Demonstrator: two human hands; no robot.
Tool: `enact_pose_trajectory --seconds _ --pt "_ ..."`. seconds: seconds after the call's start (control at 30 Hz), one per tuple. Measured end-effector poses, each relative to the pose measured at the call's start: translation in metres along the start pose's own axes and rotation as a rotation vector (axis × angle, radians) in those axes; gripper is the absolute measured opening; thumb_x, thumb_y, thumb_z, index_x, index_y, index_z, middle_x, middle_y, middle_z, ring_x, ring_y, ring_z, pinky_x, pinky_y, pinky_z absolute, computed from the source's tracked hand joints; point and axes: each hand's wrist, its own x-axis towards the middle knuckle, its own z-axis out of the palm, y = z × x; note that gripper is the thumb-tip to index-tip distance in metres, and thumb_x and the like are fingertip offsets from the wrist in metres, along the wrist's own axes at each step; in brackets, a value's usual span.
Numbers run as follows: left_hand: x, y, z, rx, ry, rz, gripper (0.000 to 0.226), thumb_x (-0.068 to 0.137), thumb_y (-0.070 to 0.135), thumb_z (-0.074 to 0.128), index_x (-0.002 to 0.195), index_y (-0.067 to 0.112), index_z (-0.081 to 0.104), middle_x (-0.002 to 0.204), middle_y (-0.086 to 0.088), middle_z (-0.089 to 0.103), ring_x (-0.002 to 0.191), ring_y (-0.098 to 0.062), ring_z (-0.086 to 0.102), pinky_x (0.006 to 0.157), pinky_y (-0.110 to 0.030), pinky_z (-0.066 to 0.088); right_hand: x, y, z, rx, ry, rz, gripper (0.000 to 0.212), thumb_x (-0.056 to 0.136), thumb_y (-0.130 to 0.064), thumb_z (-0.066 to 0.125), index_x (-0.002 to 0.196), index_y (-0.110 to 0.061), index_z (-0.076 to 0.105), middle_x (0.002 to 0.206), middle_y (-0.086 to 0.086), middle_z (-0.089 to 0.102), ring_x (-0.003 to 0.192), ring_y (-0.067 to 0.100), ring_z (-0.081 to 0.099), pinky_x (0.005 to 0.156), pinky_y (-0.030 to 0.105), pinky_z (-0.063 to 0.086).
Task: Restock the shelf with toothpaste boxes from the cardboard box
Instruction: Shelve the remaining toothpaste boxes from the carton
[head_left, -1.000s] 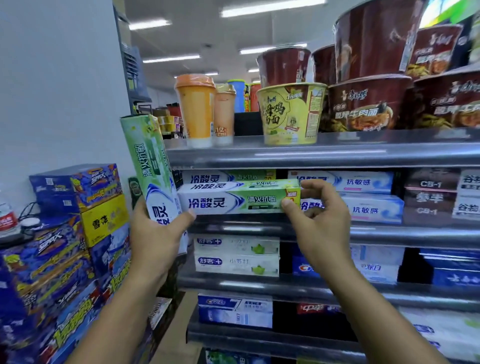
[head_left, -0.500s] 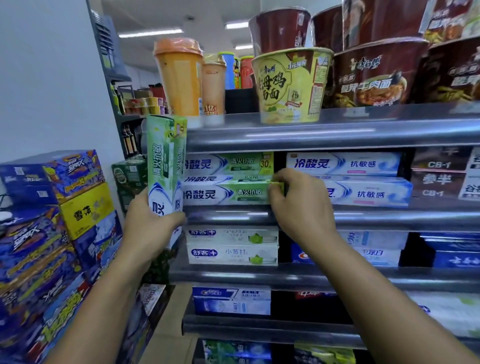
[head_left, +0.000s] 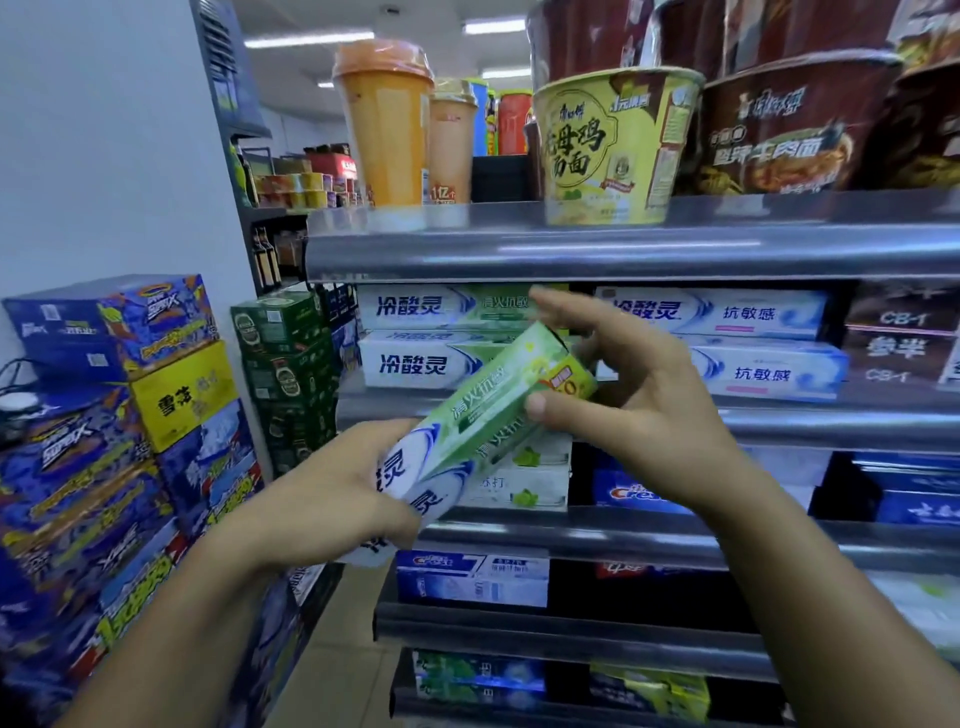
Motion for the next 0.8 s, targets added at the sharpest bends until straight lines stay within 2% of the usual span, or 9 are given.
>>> enact_pose_trajectory --seconds 0.07,0.17,0.27,0.4,0.47,0.53,0.67,0.73,0.8 --pt "0.003 0.004 -0.004 0.043 0.062 0.04 0.057 0.067 0.019 0.077 0.119 0.038 0.065 0.087 0.0 0.072 0.064 -0.027 0.063 0.06 -0.043 0.051 -0.003 -0.001 -0.008 0.069 0.028 0.041 0.059 0.071 -0.032 0.086 0.127 -0.035 0.069 0.115 0.005 0.07 0.099 0.028 0.065 0.084 0.055 0.058" --pt "0.004 -0.003 -0.014 0.069 0.297 0.075 0.053 0.06 0.043 0.091 0.107 0.034 0.068 0.098 0.002 0.075 0.079 -0.023 0.072 0.071 -0.05 0.058 -0.009 0.002 -0.015 0.126 0.167 0.039 0.054 0.067 -0.032 0.087 0.119 -0.03 0.072 0.108 0.014 0.073 0.099 0.039 0.068 0.084 0.059 0.058" --pt "0.005 -0.011 -0.014 -0.152 0.604 0.118 0.067 0.042 0.06 0.098 0.096 0.035 0.067 0.101 0.0 0.077 0.081 -0.022 0.075 0.063 -0.041 0.064 -0.013 0.008 -0.017 0.18 0.282 0.058 0.056 0.072 -0.024 0.089 0.124 -0.021 0.067 0.106 0.013 0.075 0.099 0.036 0.072 0.088 0.055 0.059" --pt "0.024 -0.013 -0.01 -0.315 0.902 0.27 0.059 0.045 0.05 0.1 0.093 0.044 0.065 0.105 0.01 0.078 0.092 -0.011 0.076 0.069 -0.022 0.06 -0.006 0.014 -0.007 0.201 0.372 0.11 0.059 0.076 -0.017 0.083 0.131 -0.015 0.063 0.117 0.006 0.073 0.1 0.027 0.074 0.088 0.04 0.061" --pt "0.035 -0.013 -0.015 -0.308 0.98 0.309 0.054 0.056 0.04 0.098 0.102 0.041 0.069 0.106 0.012 0.078 0.096 -0.009 0.076 0.076 -0.021 0.06 0.001 0.016 -0.003 0.196 0.389 0.125 0.057 0.081 -0.01 0.083 0.133 -0.019 0.063 0.125 0.001 0.068 0.095 0.019 0.076 0.082 0.026 0.06" --pt "0.048 -0.016 -0.017 -0.293 1.023 0.313 0.049 0.068 0.029 0.095 0.112 0.034 0.071 0.105 0.016 0.078 0.099 -0.007 0.075 0.079 -0.019 0.059 0.008 0.019 0.002 0.107 0.401 0.124 0.055 0.082 -0.013 0.084 0.132 -0.024 0.064 0.123 -0.007 0.065 0.088 0.012 0.076 0.076 0.018 0.058" --pt "0.07 -0.023 -0.021 -0.308 1.087 0.304 0.043 0.078 0.018 0.089 0.117 0.025 0.072 0.101 0.022 0.077 0.099 -0.003 0.074 0.081 -0.016 0.058 0.02 0.027 0.014 -0.178 0.514 0.143 0.053 0.077 -0.036 0.088 0.125 -0.03 0.065 0.105 -0.025 0.065 0.087 0.001 0.07 0.075 0.021 0.056" --pt "0.077 -0.026 -0.019 -0.302 1.112 0.31 0.042 0.08 0.022 0.088 0.118 0.029 0.07 0.099 0.024 0.076 0.099 -0.002 0.073 0.081 -0.015 0.057 0.024 0.031 0.017 -0.284 0.552 0.147 0.046 0.08 -0.04 0.085 0.12 -0.029 0.064 0.098 -0.024 0.064 0.095 -0.004 0.063 0.08 0.019 0.051" --pt "0.082 -0.025 -0.013 -0.294 1.105 0.321 0.034 0.082 0.028 0.087 0.112 0.032 0.071 0.098 0.025 0.076 0.099 0.0 0.073 0.081 -0.015 0.056 0.029 0.032 0.017 -0.386 0.549 0.133 0.038 0.085 -0.041 0.08 0.116 -0.024 0.067 0.091 -0.019 0.066 0.088 -0.003 0.062 0.078 0.016 0.05"
